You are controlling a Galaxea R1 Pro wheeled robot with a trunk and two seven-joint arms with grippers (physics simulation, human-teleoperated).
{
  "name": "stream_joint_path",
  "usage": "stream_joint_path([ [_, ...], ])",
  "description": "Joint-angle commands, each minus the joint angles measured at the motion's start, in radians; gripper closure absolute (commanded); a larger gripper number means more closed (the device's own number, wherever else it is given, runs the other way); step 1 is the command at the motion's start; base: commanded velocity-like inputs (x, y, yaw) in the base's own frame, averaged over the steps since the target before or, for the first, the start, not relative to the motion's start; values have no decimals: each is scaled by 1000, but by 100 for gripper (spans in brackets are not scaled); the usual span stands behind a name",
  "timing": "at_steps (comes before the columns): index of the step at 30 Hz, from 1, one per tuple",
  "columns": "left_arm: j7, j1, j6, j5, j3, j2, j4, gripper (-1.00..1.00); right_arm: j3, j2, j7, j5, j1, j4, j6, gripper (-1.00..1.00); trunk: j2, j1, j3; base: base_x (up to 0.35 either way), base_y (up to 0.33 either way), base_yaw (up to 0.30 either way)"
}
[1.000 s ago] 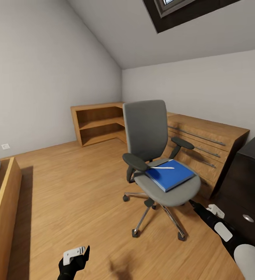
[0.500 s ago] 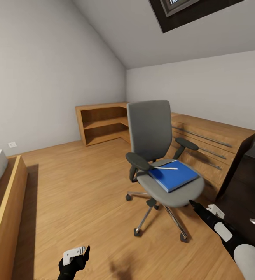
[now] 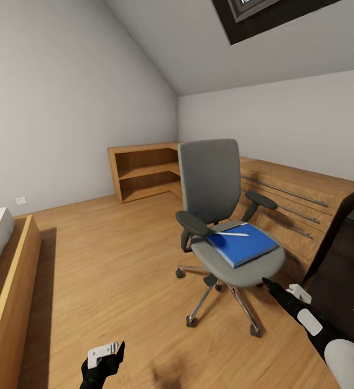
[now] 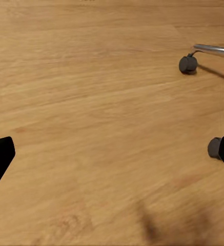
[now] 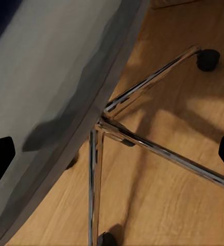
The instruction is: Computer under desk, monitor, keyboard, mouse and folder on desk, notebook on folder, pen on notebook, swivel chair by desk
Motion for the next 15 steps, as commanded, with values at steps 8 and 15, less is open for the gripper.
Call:
stream_joint_path([
  [8,-5,-1,-3,10,-1,0,1,-100,-5,0,5,-8,0,0,8,-100,0,0,-1,283,0,1],
  [15,-5,-1,-4,10,-1,0,1,-100,-5,0,5,-8,0,0,8,-100,0,0,-1,261,0,0],
])
